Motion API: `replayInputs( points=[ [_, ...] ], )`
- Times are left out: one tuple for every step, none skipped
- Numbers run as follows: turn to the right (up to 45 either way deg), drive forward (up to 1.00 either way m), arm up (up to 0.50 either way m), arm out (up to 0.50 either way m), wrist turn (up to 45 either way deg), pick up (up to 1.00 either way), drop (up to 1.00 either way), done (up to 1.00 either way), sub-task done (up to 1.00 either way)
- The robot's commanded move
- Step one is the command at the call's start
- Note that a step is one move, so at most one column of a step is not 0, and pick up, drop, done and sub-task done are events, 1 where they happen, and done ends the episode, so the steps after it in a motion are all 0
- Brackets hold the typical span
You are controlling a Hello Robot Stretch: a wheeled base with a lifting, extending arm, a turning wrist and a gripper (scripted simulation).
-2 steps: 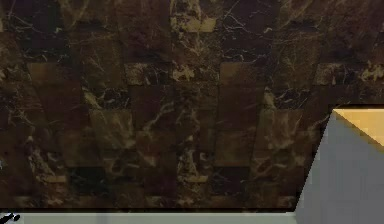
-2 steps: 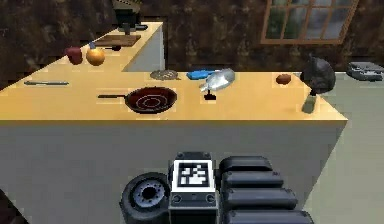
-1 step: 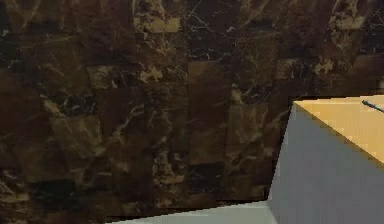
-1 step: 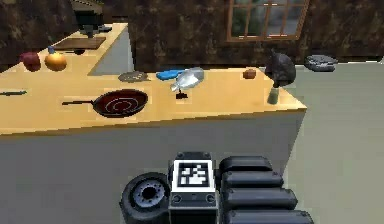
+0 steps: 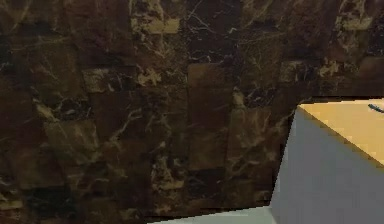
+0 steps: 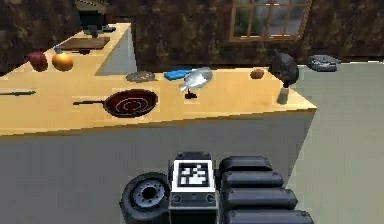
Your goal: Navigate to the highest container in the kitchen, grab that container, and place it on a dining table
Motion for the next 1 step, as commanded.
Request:
replayInputs(
  points=[
    [-45.0, 0.0, 0.0, 0.0, 0.0, 0.0, 0.0, 0.0, 0.0]
  ],
)
